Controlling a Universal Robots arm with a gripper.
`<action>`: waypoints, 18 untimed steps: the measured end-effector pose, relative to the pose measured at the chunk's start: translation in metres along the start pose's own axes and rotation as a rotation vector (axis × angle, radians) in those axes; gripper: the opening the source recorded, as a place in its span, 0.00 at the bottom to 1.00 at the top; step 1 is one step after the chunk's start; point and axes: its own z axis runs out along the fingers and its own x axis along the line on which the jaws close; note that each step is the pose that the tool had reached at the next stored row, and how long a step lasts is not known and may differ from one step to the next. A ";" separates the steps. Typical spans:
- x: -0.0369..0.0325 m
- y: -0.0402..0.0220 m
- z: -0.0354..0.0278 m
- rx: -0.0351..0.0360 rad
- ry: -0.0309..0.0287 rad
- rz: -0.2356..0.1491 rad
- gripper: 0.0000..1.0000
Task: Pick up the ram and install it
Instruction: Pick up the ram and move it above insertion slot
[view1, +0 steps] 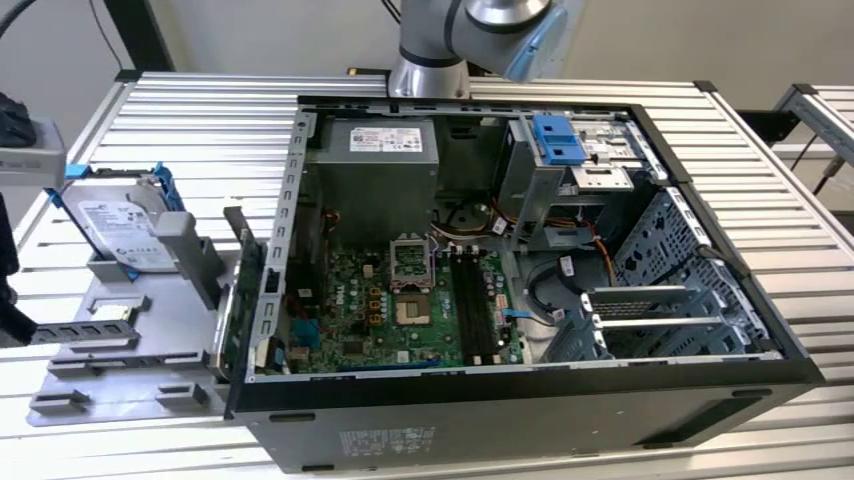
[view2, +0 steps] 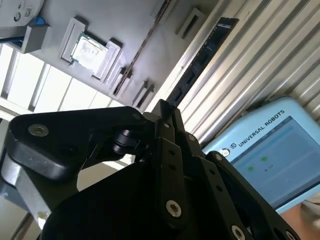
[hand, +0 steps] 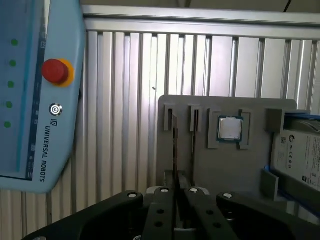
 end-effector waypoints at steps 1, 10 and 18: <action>0.0000 0.0000 -0.0044 -0.0002 0.0001 0.000 0.00; -0.0002 0.0000 -0.0456 -0.0002 0.0002 0.000 0.00; -0.0003 -0.0001 -0.0727 -0.0001 0.0001 0.000 0.00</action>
